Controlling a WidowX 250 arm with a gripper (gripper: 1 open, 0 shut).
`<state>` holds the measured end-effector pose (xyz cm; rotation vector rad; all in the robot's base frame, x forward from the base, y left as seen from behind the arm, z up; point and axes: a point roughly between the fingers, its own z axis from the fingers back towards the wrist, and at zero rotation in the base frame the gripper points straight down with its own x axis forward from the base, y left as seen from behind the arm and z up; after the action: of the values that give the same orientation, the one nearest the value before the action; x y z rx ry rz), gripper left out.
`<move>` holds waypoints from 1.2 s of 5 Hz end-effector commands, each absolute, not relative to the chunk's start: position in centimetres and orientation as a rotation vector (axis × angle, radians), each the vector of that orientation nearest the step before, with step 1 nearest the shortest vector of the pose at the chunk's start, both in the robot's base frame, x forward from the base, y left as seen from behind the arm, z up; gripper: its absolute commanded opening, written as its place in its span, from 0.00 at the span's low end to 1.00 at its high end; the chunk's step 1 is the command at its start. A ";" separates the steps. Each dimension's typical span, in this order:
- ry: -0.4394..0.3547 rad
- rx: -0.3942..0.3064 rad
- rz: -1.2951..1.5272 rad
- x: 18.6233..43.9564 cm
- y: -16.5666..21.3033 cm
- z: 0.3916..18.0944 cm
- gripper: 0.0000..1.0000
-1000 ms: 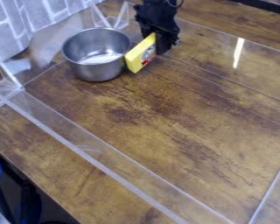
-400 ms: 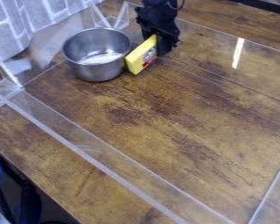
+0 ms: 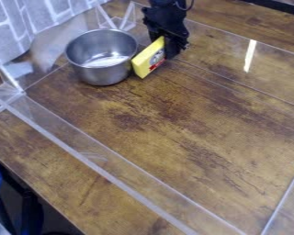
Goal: Move the yellow butter to the left side of the table
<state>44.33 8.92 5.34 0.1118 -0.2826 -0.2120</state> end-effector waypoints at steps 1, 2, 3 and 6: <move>-0.340 0.143 -0.186 44.4 10.4 8.2 0.00; -0.336 0.149 -0.185 44.3 10.7 8.5 0.00; -0.335 0.152 -0.183 44.3 10.9 8.5 0.00; -0.329 0.148 -0.181 44.5 11.2 7.8 0.00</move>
<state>43.78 10.26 5.27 0.1224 -0.2611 -0.1930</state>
